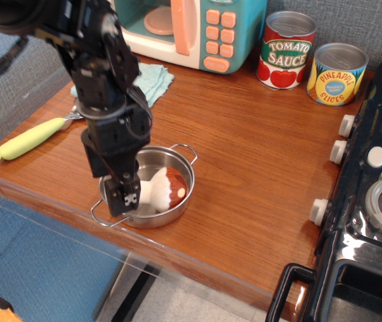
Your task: Put the mushroom on top of the blue rag.
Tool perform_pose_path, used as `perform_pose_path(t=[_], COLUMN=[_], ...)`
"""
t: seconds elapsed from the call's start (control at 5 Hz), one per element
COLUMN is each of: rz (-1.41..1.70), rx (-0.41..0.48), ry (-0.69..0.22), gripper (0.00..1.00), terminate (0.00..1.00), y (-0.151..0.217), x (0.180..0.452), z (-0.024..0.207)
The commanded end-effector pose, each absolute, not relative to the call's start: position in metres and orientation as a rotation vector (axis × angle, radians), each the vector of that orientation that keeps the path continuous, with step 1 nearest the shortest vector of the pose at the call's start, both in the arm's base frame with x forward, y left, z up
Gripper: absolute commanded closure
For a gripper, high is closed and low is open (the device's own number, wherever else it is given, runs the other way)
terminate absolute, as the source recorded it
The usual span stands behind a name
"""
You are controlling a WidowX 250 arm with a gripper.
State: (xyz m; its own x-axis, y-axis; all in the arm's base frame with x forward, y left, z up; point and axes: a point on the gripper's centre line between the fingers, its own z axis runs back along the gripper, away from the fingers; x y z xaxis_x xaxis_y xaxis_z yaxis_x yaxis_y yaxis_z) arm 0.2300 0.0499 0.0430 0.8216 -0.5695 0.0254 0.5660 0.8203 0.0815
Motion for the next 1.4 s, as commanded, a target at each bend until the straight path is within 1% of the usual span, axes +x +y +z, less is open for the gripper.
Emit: perform_pose_path(t=[0.0,0.2,0.4,0.6,0.8,1.0,1.2], rz=[-0.597,-0.594,-0.581,-0.434,-0.19,0.005,0.095], rx=[0.093,0.092,0.078,0.042,0.033,0.061,0.094], ry=[-0.062,-0.062,-0.083,-0.174,-0.222,-0.2,-0.154], gripper=[0.0,1.0,1.0,1.0,1.0,1.0,1.0], terminate=[0.0,0.0,0.0,0.0,0.0,0.0,0.0], y=[0.061,0.062,0.064,0.084,0.142,0.194,0.223], x=[0.233,0.234,0.24,0.278,0.317,0.354,0.398], z=[0.044,0.044,0.056,0.096,0.121,0.114,0.099])
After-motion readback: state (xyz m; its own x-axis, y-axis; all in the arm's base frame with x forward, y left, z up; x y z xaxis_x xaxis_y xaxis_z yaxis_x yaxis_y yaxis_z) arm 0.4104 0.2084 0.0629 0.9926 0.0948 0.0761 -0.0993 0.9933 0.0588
